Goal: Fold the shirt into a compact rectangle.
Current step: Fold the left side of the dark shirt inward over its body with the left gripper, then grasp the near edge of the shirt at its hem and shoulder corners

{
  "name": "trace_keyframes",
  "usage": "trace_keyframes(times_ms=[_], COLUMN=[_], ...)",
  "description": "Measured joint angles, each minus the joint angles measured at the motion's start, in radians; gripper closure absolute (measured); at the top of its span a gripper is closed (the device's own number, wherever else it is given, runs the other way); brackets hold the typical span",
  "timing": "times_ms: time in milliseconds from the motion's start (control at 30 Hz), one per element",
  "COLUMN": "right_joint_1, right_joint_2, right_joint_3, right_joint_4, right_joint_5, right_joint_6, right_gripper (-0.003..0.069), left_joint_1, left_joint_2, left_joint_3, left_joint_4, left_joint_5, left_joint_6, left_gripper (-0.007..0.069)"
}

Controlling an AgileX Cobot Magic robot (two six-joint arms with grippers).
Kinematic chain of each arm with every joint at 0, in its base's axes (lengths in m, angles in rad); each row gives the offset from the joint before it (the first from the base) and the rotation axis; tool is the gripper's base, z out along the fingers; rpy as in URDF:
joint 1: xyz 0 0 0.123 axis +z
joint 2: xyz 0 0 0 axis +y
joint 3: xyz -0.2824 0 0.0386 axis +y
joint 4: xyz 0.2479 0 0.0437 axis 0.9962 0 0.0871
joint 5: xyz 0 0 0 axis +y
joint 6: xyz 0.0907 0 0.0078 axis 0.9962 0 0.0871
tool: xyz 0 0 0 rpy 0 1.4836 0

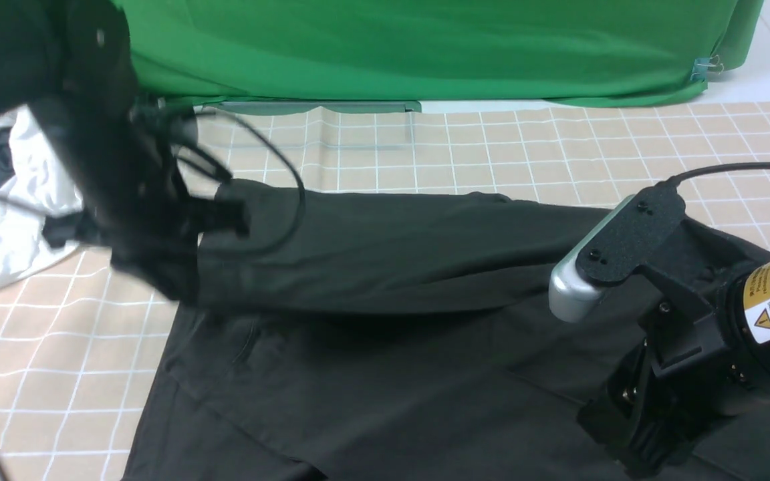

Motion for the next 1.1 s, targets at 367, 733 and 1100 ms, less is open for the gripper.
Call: trace_keyframes(times_ms=[367, 733, 1100], right_joint_1=[0.000, -0.091, -0.558], right_joint_2=[0.000, 0.000, 0.078], right_joint_3=[0.000, -0.051, -0.185], right_joint_4=[-0.029, -0.237, -0.185], right_joint_5=[-0.028, -0.005, 0.054], right_joint_6=[0.000, 0.142, 0.106], right_gripper=[0.0193, 0.0193, 0.0193], left_joint_1=[-0.046, -0.046, 0.078], left_joint_2=[-0.048, -0.048, 0.125], left_joint_3=[0.204, 0.141, -0.325], left_joint_4=[0.002, 0.027, 0.078], left_joint_5=[-0.028, -0.003, -0.135], left_joint_6=[-0.052, 0.006, -0.046], left_gripper=[0.0587, 0.0320, 0.0189])
